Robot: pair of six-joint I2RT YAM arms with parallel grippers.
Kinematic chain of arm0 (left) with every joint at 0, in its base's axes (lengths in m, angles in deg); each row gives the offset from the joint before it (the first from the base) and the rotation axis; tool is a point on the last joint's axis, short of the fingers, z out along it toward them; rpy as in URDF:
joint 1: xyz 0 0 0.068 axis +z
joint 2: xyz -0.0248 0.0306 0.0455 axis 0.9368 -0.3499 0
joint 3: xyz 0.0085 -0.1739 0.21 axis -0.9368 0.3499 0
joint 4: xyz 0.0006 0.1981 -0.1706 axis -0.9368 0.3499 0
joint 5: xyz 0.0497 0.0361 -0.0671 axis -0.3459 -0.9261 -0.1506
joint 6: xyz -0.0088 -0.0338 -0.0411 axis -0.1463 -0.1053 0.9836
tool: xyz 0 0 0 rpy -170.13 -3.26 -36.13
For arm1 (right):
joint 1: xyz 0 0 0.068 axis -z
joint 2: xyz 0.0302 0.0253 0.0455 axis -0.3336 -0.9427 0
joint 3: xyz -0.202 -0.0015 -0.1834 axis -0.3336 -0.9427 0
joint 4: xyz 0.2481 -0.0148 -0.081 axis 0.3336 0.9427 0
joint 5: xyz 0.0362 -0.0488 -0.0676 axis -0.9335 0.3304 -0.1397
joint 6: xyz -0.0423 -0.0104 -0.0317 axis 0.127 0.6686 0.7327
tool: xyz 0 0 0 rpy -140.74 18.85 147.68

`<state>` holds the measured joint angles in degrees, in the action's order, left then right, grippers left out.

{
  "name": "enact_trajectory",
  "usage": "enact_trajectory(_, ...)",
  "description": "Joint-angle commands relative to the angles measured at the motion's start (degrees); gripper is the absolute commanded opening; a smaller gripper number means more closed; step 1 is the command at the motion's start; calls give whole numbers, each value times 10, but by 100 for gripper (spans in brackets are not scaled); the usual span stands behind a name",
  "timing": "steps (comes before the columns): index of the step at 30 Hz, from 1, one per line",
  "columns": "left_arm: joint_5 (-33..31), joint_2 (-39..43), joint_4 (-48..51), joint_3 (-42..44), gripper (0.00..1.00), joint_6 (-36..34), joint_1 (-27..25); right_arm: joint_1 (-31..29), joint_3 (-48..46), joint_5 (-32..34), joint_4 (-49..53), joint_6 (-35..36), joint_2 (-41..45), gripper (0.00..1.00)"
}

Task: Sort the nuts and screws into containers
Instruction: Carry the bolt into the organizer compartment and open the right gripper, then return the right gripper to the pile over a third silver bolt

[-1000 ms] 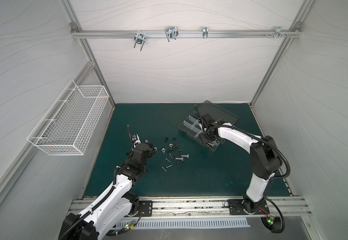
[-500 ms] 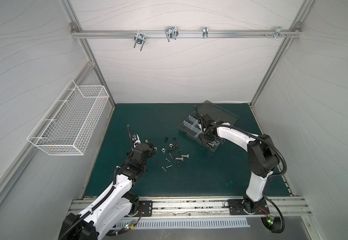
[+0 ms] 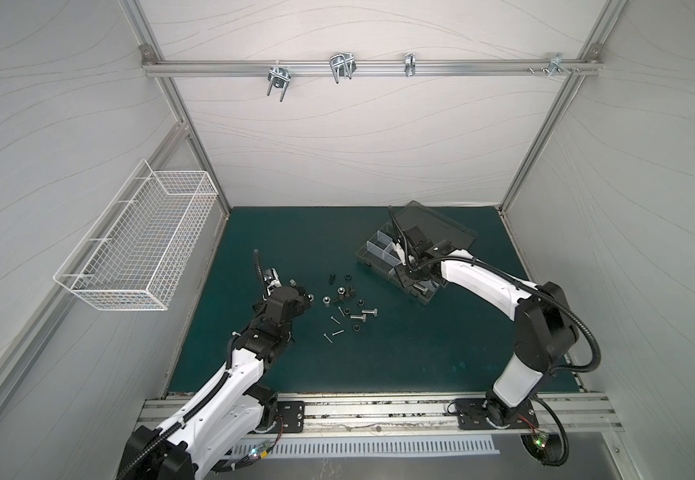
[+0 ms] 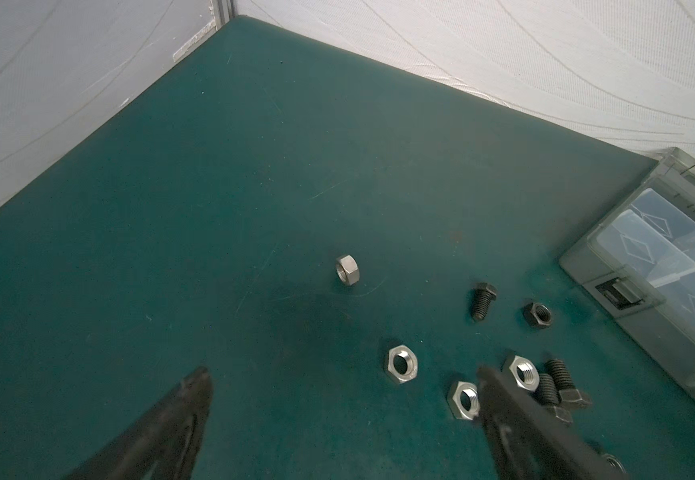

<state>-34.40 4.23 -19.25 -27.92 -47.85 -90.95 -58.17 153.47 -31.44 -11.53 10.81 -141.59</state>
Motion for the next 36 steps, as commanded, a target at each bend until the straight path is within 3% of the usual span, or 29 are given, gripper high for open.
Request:
enact_trajectory(1, -3, -1, -7, -28, 100, 8, 0, -40, -16, -20, 1, 20, 5, 48)
enact_trajectory(14, -2, 0, -8, -31, 100, 5, 0, -118, -53, -45, -25, 34, -43, 54)
enact_trajectory(36, -5, -2, -7, -29, 100, 6, 0, -137, -29, -27, -69, 60, -130, 57)
